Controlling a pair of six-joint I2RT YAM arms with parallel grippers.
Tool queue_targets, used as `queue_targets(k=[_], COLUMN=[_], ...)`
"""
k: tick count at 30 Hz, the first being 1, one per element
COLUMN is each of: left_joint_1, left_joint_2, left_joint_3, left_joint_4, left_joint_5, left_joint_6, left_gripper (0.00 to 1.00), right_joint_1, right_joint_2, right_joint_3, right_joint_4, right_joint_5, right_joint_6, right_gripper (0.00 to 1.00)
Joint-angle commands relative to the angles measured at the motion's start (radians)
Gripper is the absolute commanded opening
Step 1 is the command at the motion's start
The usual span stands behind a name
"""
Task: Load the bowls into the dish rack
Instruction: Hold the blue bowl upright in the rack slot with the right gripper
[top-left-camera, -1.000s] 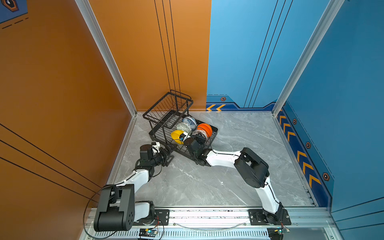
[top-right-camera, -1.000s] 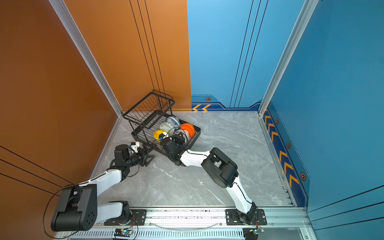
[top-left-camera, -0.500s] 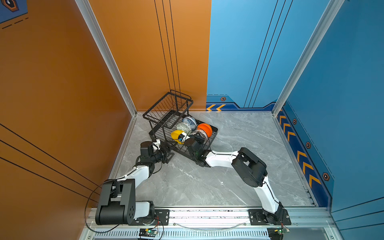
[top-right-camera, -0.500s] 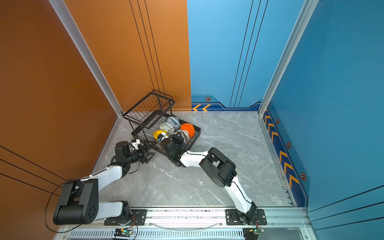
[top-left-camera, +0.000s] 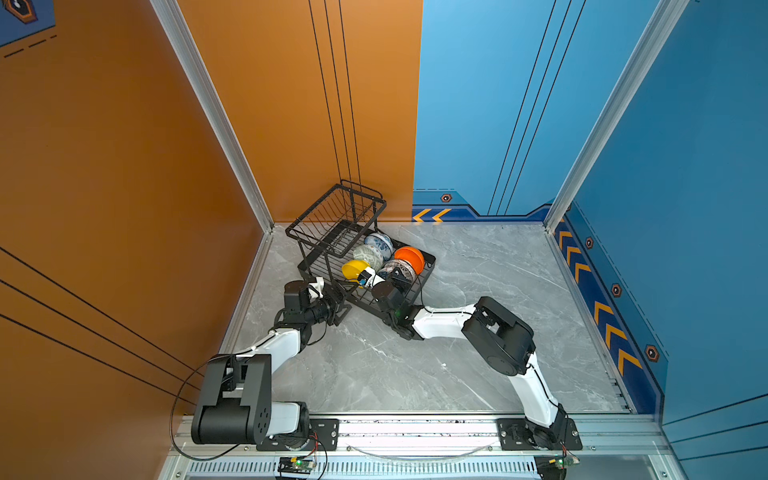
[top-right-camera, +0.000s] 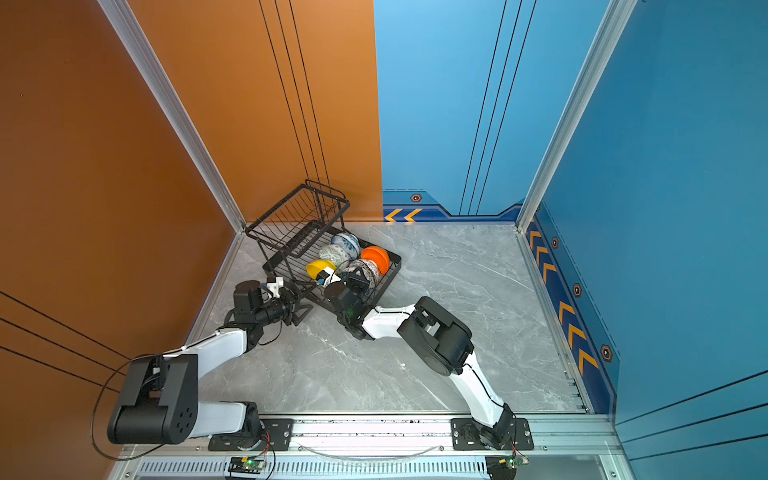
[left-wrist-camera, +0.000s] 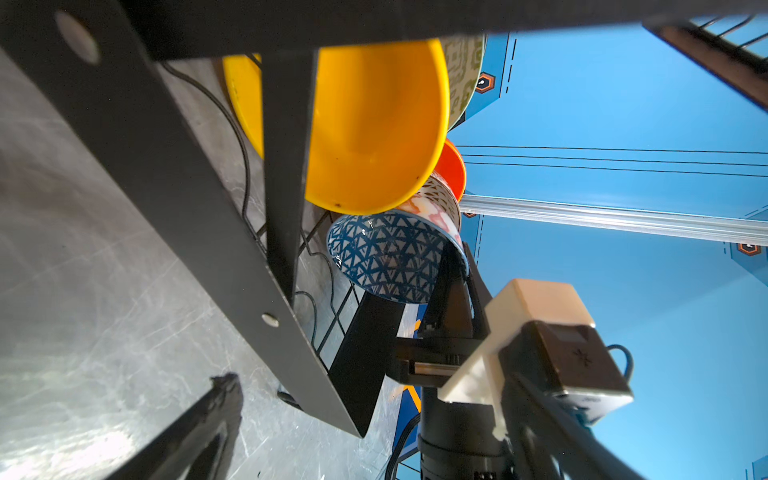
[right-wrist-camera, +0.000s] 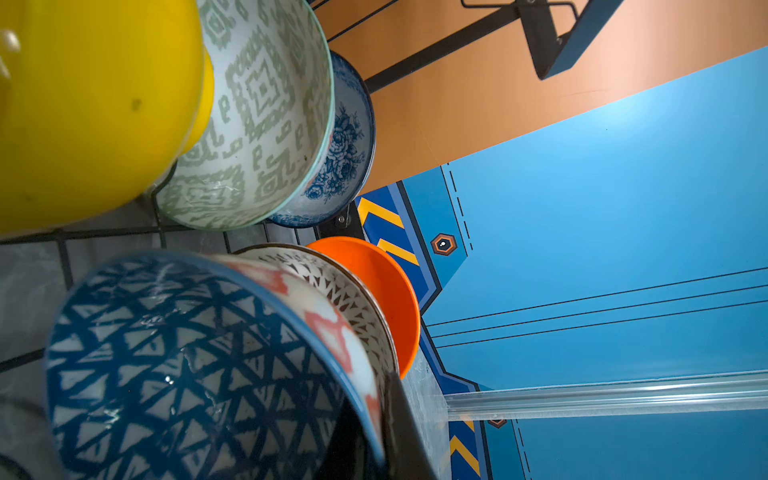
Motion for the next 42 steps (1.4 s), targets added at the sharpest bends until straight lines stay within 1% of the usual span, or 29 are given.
queue_targets(k=[1, 9, 16, 21, 23, 26, 30, 31, 42], left_joint_1=[-0.005, -0.007, -0.014, -0.02, -0.023, -0.026, -0.029, -0.029, -0.028], left_joint_2=[0.004, -0.002, -0.001, -0.012, -0.015, -0.021, -0.033, -0.036, -0.062], left_joint_3=[0.015, 0.011, 0.01, 0.011, 0.009, 0.006, 0.001, 0.001, -0.012], left_joint_4=[0.005, 0.006, 0.005, 0.005, 0.005, 0.005, 0.005, 0.005, 0.005], left_joint_5=[-0.013, -0.015, -0.018, -0.024, -0.025, -0.028, -0.029, -0.029, -0.029], left_joint_6=[-0.004, -0.001, -0.003, -0.006, -0.006, -0.007, -0.01, -0.01, -0.016], left_gripper=[0.98, 0.98, 0.98, 0.98, 0.98, 0.98, 0.98, 0.98, 0.98], right_joint_1=[0.009, 0.019, 0.016, 0.021, 0.025, 0.027, 0.027, 0.027, 0.024], right_joint_2=[0.002, -0.022, -0.08, -0.1, -0.1, -0.1, -0.1, -0.123, -0.179], right_joint_3=[-0.051, -0.097, -0.087, -0.085, -0.088, -0.082, -0.073, -0.069, -0.06], right_joint_4=[-0.076, -0.093, -0.235, -0.284, -0.288, -0.302, -0.328, -0.337, -0.353], right_joint_5=[-0.012, -0.017, -0.044, -0.057, -0.055, -0.057, -0.065, -0.068, -0.073], right_joint_6=[0.022, 0.065, 0.213, 0.257, 0.26, 0.275, 0.302, 0.309, 0.333], right_gripper=[0.0, 0.0, 0.0, 0.02, 0.07, 0.19, 0.32, 0.35, 0.54])
